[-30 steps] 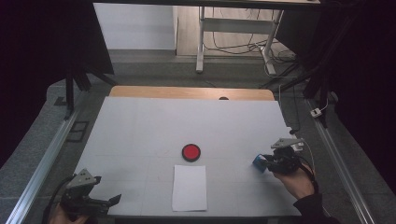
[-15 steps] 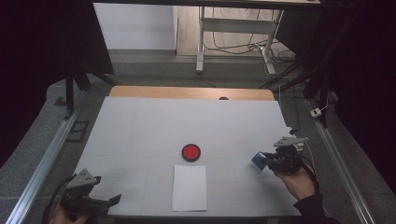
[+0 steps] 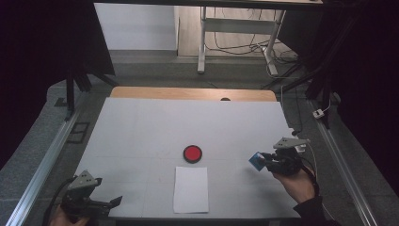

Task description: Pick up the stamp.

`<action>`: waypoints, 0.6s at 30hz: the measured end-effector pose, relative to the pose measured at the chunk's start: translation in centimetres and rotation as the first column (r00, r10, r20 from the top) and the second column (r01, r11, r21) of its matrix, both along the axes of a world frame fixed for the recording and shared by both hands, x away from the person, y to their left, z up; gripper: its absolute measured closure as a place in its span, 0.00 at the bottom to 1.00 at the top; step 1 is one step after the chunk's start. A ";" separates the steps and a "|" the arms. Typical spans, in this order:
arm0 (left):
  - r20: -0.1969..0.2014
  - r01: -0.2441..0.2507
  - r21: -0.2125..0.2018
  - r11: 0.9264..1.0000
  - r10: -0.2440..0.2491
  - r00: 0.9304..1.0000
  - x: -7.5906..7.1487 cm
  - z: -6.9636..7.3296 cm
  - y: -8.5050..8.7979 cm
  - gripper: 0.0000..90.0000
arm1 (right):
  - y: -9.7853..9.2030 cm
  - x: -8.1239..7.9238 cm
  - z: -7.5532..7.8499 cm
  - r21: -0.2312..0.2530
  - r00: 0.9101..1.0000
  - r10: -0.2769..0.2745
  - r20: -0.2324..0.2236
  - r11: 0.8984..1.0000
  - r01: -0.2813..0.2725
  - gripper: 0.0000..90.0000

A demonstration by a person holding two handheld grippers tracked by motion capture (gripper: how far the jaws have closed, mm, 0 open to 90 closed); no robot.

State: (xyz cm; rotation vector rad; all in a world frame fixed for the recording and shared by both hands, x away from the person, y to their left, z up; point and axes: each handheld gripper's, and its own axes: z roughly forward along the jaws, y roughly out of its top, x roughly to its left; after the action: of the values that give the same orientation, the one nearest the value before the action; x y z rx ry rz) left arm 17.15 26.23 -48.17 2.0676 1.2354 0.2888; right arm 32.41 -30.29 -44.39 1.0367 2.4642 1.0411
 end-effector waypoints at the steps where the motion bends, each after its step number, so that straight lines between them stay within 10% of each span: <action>1: 0.000 0.000 0.000 1.000 0.000 1.000 0.0 0.0 0.0 0.02 | 0.1 0.0 0.1 0.009 1.000 0.002 -0.002 1.000 -0.002 0.78; 18: -0.004 0.001 -0.002 1.000 -0.001 1.000 0.0 0.0 0.0 0.02 | 3.3 -1.6 1.5 0.058 0.991 0.127 0.038 0.990 -0.129 0.78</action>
State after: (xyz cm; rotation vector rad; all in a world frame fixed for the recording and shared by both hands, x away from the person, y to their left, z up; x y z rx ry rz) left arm 17.18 26.24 -48.18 2.0683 1.2371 0.2829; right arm 30.85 -27.02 -42.84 0.8795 2.5138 1.1689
